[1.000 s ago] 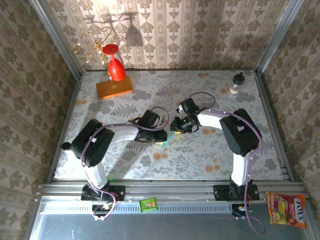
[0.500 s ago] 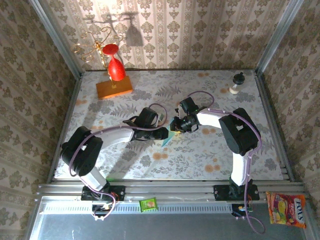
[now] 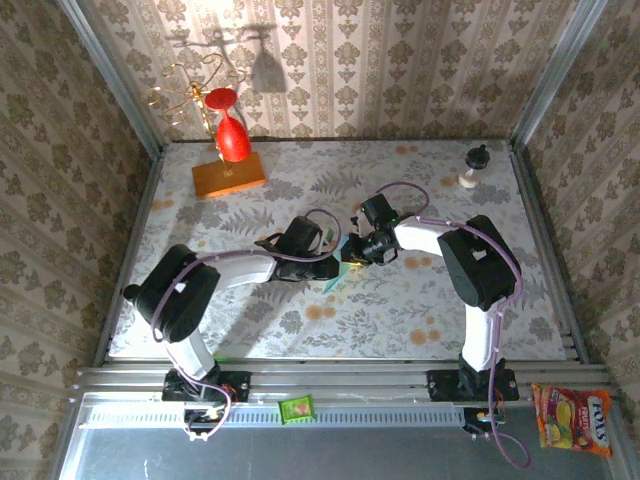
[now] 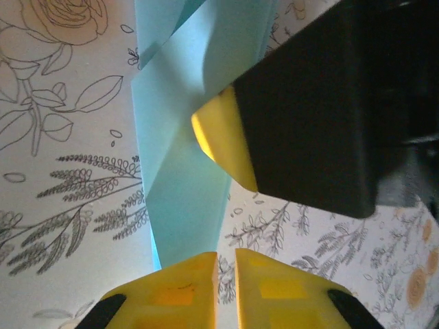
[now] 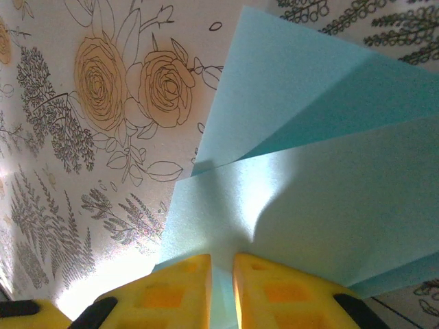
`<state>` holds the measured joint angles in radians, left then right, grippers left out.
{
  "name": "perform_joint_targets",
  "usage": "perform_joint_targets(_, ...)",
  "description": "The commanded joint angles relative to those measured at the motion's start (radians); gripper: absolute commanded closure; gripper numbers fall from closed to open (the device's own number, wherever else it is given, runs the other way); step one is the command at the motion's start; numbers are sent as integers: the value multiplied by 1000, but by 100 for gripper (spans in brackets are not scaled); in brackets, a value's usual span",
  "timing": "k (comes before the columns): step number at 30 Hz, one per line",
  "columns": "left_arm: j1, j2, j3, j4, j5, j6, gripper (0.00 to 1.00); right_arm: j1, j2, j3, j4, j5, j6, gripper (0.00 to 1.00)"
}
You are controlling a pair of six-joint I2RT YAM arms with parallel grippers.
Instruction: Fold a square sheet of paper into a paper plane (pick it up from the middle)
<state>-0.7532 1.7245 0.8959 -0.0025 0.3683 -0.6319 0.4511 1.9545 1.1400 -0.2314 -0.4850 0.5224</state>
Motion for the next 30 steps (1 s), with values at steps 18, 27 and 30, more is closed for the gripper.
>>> perform_joint_targets(18, -3, 117, 44, 64, 93, -6, 92, -7, 48, 0, -42, -8, -13, 82)
perform_joint_targets(27, -11, 119, 10, 76, 94, -21, 94, -9, 59, 1, -45, -1, -4, 82)
perform_joint_targets(30, -12, 125, 2, 76, 93, -26, 95, -11, 60, 3, -49, 1, -2, 82)
